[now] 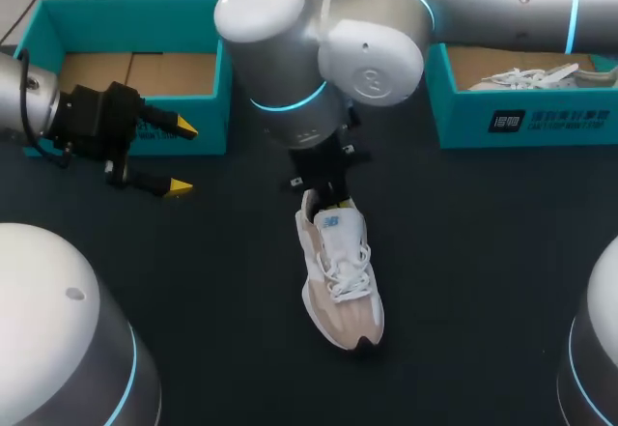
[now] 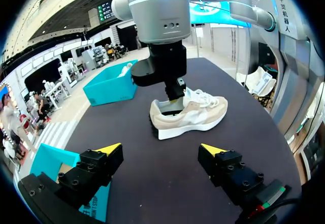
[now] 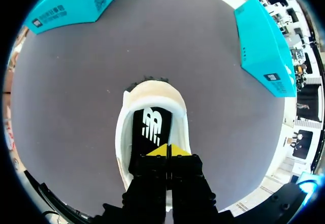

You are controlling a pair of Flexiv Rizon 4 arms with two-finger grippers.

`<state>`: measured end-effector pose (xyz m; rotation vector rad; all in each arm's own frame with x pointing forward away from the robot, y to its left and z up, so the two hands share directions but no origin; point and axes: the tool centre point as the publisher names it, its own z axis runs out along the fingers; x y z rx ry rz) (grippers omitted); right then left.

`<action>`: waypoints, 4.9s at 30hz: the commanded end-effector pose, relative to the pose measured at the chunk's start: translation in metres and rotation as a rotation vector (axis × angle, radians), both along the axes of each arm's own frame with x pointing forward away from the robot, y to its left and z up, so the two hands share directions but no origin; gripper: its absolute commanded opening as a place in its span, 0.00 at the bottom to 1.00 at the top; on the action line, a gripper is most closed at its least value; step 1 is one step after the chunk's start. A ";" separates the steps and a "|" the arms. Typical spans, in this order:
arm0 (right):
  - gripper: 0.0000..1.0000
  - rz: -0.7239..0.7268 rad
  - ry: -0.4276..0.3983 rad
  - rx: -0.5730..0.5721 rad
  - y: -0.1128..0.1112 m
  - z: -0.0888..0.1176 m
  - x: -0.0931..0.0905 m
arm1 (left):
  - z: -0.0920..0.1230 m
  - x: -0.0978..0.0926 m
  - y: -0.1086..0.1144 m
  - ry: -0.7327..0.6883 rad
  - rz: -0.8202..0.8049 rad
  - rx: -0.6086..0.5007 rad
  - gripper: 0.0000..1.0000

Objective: Take the shoe out of the shoebox, open the shoe tongue, remove and reinsert the insole, then place the shoe into the shoebox

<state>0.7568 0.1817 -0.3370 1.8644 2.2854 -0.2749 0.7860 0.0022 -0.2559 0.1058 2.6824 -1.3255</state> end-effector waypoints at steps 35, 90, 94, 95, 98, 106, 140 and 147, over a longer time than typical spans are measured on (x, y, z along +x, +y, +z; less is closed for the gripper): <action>0.00 -0.154 0.258 0.020 -0.002 0.020 -0.057 | 0.000 -0.001 0.000 -0.001 0.001 0.002 1.00; 1.00 -0.099 0.206 0.066 0.002 0.035 -0.044 | 0.000 -0.001 0.000 -0.001 0.001 0.002 1.00; 1.00 -0.094 0.179 0.082 -0.004 0.054 -0.055 | 0.000 -0.001 0.000 -0.001 0.001 0.002 1.00; 1.00 -0.083 0.174 0.084 -0.004 0.056 -0.058 | 0.000 -0.001 0.000 -0.001 0.001 0.002 1.00; 0.76 -0.072 0.159 0.075 -0.006 0.062 -0.065 | 0.000 -0.001 0.000 -0.001 0.001 0.002 1.00; 0.25 -0.051 0.167 0.077 -0.006 0.052 -0.069 | 0.000 -0.001 0.000 -0.001 0.001 0.002 1.00; 0.32 0.471 -0.022 0.202 0.012 0.043 -0.046 | 0.000 -0.001 0.000 -0.001 0.001 0.002 1.00; 1.00 0.885 -0.084 0.144 0.013 0.053 -0.053 | 0.000 -0.001 0.000 -0.001 0.001 0.002 1.00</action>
